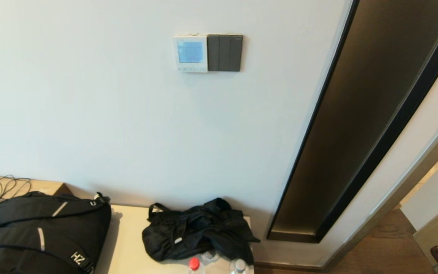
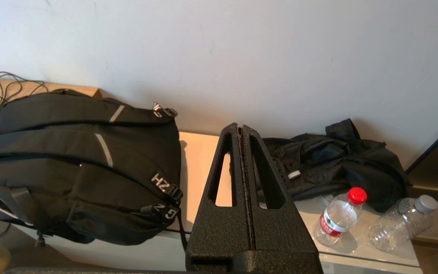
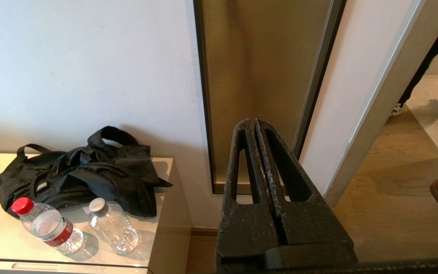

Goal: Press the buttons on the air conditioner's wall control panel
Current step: Turn on the central air conditioner

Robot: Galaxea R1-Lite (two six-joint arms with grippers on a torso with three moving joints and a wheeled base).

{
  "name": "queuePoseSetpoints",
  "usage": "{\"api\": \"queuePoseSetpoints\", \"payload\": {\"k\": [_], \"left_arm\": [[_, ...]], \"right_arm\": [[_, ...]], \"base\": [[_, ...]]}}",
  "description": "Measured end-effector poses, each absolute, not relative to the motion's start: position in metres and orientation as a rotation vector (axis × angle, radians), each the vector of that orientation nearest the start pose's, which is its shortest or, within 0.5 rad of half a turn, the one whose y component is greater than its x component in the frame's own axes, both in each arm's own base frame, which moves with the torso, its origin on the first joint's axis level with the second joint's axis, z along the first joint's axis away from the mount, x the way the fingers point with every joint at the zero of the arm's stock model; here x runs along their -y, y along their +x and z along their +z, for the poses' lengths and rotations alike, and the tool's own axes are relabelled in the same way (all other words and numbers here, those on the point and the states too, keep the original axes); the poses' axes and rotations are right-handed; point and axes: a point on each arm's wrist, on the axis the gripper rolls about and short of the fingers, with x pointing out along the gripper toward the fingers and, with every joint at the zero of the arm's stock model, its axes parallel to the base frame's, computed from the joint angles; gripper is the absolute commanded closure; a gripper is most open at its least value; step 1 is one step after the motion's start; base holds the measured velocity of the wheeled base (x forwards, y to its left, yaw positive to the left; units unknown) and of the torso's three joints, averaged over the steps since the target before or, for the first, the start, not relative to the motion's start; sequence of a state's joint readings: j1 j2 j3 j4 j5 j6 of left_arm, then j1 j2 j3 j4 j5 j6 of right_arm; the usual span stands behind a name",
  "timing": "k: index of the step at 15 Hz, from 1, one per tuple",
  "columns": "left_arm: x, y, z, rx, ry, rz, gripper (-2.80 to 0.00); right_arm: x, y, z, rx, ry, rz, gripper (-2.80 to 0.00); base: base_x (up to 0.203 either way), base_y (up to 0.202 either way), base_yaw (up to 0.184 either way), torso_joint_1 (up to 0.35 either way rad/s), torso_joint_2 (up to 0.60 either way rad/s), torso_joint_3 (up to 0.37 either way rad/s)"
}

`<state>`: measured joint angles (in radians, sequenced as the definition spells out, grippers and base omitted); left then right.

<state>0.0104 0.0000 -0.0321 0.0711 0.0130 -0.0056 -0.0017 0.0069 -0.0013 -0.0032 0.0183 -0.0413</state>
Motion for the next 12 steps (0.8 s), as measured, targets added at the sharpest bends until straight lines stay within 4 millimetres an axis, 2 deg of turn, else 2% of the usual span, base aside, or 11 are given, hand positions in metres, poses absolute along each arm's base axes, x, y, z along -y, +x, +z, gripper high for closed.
{"api": "queuePoseSetpoints", "payload": {"k": [12], "left_arm": [[-0.0001,-0.0255,0.0771,-0.039,-0.004,0.023,0.00]], "right_arm": [[-0.0004,-0.0224,0.0758,-0.003,-0.034,0.014,0.00]], "base": [[0.000,0.000,0.000,0.000,0.00,0.000]]}}
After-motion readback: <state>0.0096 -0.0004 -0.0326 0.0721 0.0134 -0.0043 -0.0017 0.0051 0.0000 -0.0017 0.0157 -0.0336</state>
